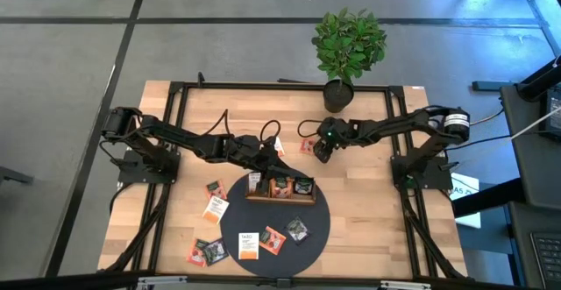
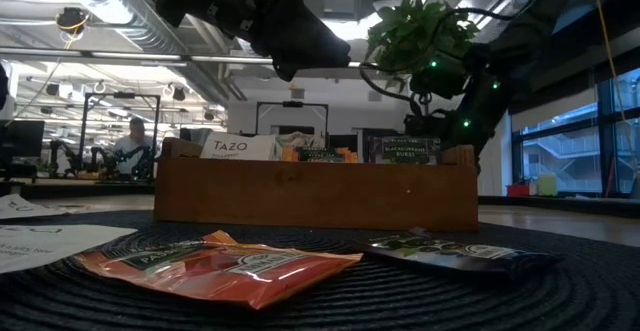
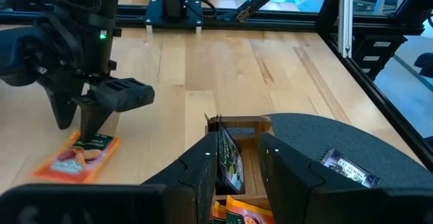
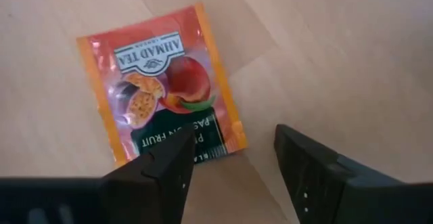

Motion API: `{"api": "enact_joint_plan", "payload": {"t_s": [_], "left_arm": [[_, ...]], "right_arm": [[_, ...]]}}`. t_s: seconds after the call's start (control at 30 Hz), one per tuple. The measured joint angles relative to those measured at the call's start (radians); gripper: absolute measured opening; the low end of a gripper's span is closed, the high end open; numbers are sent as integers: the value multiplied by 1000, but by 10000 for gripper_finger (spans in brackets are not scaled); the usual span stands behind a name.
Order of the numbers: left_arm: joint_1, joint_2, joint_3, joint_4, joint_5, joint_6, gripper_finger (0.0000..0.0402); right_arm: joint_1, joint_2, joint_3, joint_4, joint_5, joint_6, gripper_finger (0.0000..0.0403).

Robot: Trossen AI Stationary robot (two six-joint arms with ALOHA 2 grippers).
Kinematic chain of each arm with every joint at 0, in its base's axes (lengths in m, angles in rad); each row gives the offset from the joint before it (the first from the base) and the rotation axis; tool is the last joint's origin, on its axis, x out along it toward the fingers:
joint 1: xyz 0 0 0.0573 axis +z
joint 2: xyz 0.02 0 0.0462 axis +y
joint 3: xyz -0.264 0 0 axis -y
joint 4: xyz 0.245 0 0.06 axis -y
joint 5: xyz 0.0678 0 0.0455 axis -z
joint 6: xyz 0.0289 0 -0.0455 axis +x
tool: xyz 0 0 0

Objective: Pick & Place Tea
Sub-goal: Put the orange black tea bag into the middle section of the wooden organizer

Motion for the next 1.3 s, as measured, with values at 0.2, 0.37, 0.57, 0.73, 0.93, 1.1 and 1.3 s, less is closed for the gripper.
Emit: {"api": "enact_joint_plan", "payload": {"t_s": [0.2, 0.37, 0.57, 0.73, 0.93, 1.1, 1.3], "left_arm": [[0, 0, 0, 0, 0, 1, 103], [0, 0, 0, 0, 0, 1, 103], [0, 0, 0, 0, 0, 1, 107], [0, 0, 0, 0, 0, 1, 104], [0, 0, 0, 0, -28, -63, 105], [0, 0, 0, 0, -102, -103, 107], [3, 0, 0, 5, -233, -213, 108]], "right_arm": [[0, 26, 2, 1, 9, -8, 161], [0, 28, 2, 0, 25, -27, 100], [-1, 29, 0, -2, 36, -54, 21], [2, 8, 2, -18, 72, -58, 9], [57, -103, 24, -83, 212, -176, 5], [174, -190, 50, -103, 387, -370, 3], [351, -228, 112, -158, 632, -555, 2]]}}
